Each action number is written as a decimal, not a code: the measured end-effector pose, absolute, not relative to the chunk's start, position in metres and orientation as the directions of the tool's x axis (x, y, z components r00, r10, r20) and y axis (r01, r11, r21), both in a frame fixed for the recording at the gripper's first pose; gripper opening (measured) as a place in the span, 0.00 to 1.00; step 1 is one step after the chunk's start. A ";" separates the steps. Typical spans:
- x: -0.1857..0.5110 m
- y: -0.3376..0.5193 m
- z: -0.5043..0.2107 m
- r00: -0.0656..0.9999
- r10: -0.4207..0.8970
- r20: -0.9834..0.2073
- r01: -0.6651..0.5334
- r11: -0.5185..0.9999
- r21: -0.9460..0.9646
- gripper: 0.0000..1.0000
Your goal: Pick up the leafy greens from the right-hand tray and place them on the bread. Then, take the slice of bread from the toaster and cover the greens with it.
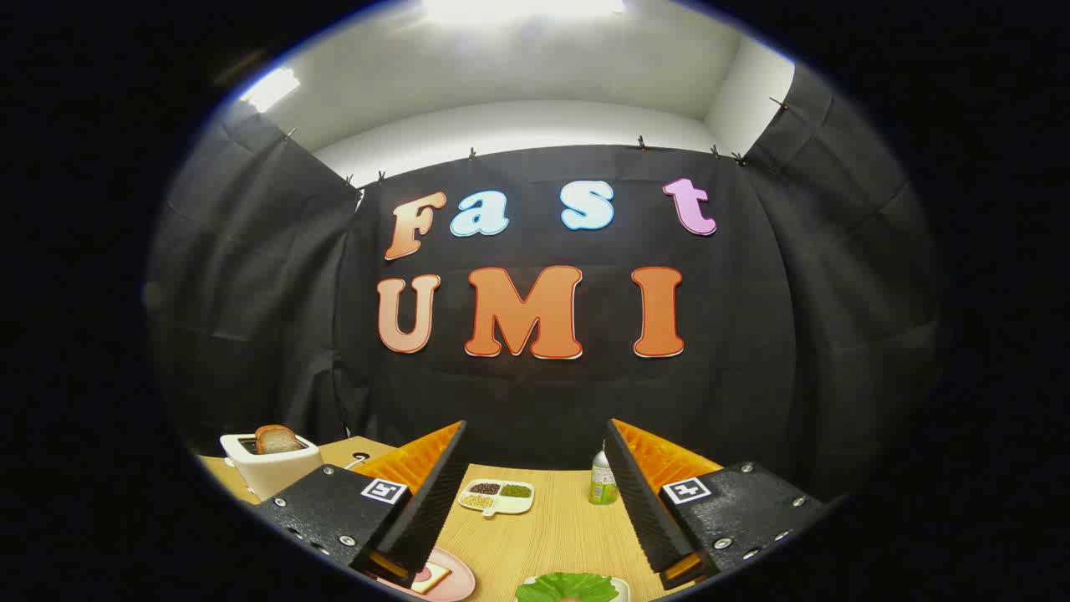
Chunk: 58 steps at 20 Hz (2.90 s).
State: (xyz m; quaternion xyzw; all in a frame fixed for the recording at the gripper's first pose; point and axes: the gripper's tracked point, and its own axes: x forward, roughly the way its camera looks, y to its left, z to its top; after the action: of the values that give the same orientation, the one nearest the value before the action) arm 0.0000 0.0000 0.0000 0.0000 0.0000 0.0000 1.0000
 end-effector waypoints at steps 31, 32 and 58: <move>-0.002 -0.008 -0.071 0.967 0.020 -0.253 0.002 0.996 0.084 0.94; -0.003 -0.009 -0.076 0.962 0.017 -0.272 0.006 0.997 0.083 0.94; -0.046 -0.033 -0.248 0.702 0.014 -0.712 0.008 1.000 0.028 0.94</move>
State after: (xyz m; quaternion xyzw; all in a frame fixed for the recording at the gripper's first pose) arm -0.0459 -0.0331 -0.2480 0.0142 0.3859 0.0018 0.9224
